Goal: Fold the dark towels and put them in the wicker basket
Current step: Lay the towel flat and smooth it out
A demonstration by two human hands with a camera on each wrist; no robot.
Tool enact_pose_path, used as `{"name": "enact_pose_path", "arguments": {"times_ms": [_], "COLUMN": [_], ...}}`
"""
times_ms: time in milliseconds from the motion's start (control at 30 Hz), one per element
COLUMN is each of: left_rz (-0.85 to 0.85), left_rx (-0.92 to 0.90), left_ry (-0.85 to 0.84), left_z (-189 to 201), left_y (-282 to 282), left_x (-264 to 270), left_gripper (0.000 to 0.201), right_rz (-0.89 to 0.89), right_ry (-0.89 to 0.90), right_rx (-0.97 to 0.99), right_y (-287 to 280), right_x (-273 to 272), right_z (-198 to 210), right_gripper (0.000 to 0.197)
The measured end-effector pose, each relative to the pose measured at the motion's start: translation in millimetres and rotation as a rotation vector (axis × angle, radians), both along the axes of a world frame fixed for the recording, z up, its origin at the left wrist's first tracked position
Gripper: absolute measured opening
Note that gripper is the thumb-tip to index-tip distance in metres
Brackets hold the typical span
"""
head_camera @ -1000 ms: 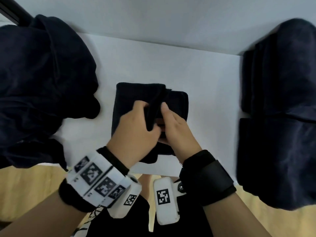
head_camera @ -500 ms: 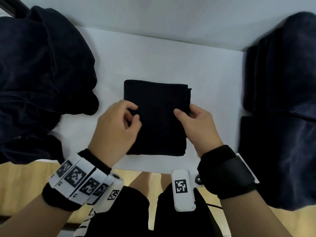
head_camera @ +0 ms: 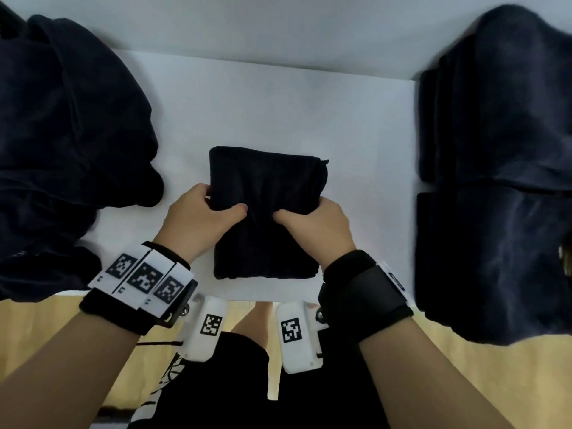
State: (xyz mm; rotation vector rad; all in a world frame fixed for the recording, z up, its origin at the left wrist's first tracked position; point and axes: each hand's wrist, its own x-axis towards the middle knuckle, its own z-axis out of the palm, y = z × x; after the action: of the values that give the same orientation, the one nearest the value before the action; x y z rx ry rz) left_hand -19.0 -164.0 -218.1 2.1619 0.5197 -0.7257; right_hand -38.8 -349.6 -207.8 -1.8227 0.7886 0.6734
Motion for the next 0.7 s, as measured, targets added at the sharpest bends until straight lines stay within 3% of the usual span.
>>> {"name": "enact_pose_path", "arguments": {"times_ms": [100,233,433,533,700], "left_rz": [0.019,-0.028,-0.214,-0.227,-0.173], "left_rx": [-0.063,-0.163,-0.352,-0.427,-0.474], "left_ry": [0.026,0.004,0.002,-0.015,-0.044], "left_z": [12.6,42.2,88.6,105.8,119.2], "left_y": [-5.8,-31.1,-140.6,-197.4,-252.4], "left_x": [-3.7,-7.9,-19.1,-33.1,-60.1], "left_gripper": [0.026,0.036,0.036,0.038,0.042], "right_rz": [-0.071,-0.145,-0.293,-0.293,-0.250], "right_ry": [0.029,-0.031,-0.227,-0.320,-0.409], "right_rx": [0.074,0.061,-0.295,-0.445,-0.505], "right_y": [-3.6,-39.6,-149.1,-199.6,-249.3], "right_x": [-7.5,-20.9,-65.8,-88.9,-106.4], "right_z": [16.6,56.7,123.0,150.7,169.2], "right_gripper": [0.021,0.031,0.051,0.058,0.039]}}
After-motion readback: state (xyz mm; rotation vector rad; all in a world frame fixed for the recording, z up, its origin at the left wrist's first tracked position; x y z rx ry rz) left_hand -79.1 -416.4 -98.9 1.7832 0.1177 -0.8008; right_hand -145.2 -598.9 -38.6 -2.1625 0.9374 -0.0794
